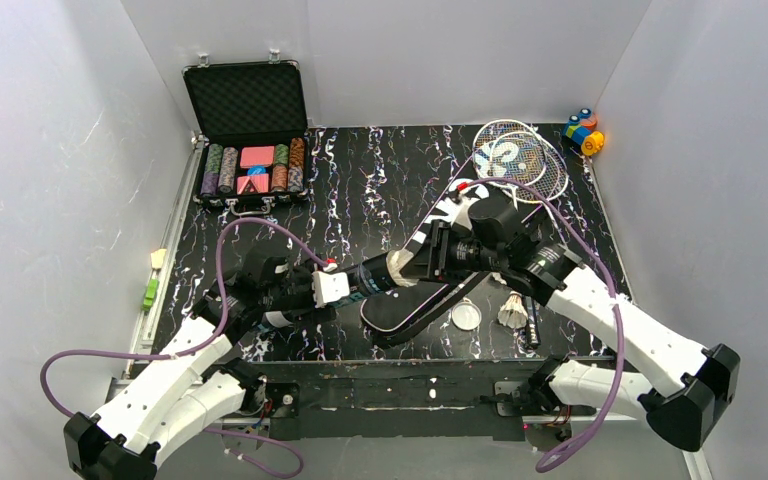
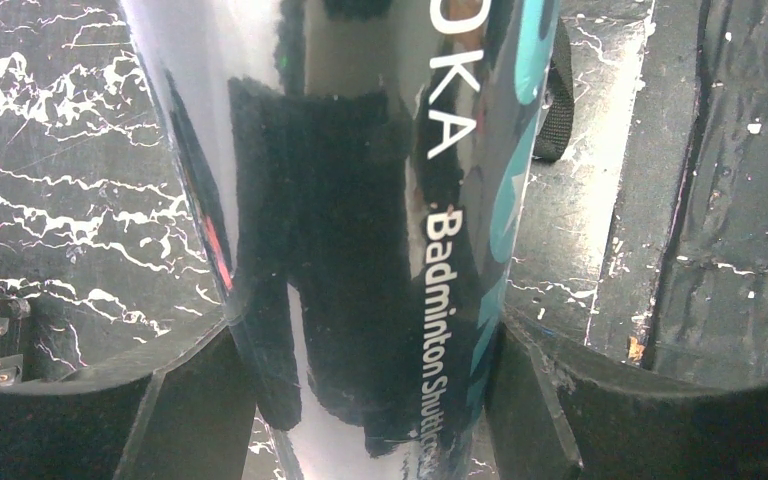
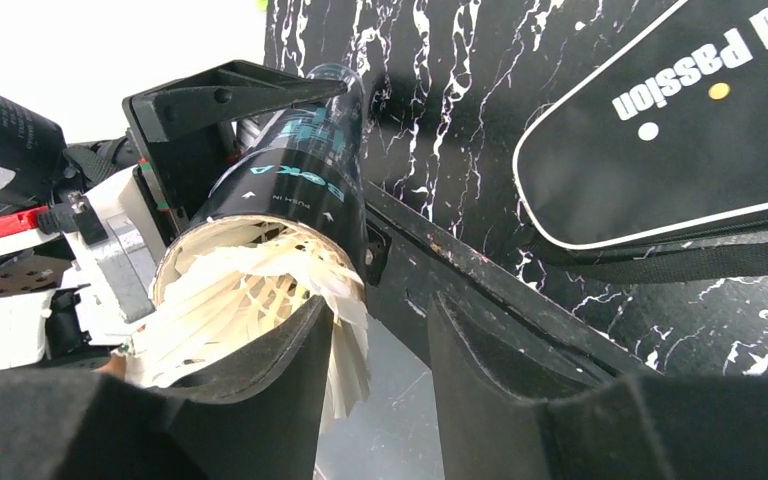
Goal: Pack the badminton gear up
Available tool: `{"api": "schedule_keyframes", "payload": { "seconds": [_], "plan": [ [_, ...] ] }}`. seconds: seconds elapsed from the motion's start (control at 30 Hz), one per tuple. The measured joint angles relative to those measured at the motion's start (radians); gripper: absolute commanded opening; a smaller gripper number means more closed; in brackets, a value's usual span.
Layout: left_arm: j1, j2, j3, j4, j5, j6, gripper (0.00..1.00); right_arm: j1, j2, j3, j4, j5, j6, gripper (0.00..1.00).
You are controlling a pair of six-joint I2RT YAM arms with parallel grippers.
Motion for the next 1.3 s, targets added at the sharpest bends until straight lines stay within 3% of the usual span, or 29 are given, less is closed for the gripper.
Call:
{"api": "schedule_keyframes", "payload": {
  "seconds": [0.4, 0.77, 0.93, 1.03, 1.2, 1.3],
  "plan": [
    [0.000, 0.006, 0.017, -0.008, 0.021, 0.005, 0.05, 0.058, 0.128, 0.014, 0.060, -0.008, 0.014, 0.76],
    [0.000, 0.005, 0.007, -0.011, 0.025, 0.013, 0.04, 0.040, 0.068, 0.051, 0.032, -0.008, 0.006, 0.79],
    [0.000, 0.004, -0.019, -0.012, 0.020, 0.019, 0.04, -0.058, -0.100, 0.066, -0.090, 0.028, -0.035, 0.81],
    [0.000, 0.004, -0.021, -0.013, 0.015, 0.019, 0.04, -0.183, -0.166, 0.066, -0.179, 0.071, -0.072, 0.82],
    [0.000, 0.008, -0.021, -0.010, -0.004, -0.004, 0.03, -0.389, -0.202, 0.026, -0.291, 0.163, -0.109, 0.83],
    [0.000, 0.015, -0.029, -0.003, -0.022, -0.016, 0.03, -0.446, -0.198, -0.060, -0.309, 0.200, -0.096, 0.84]
  ]
}}
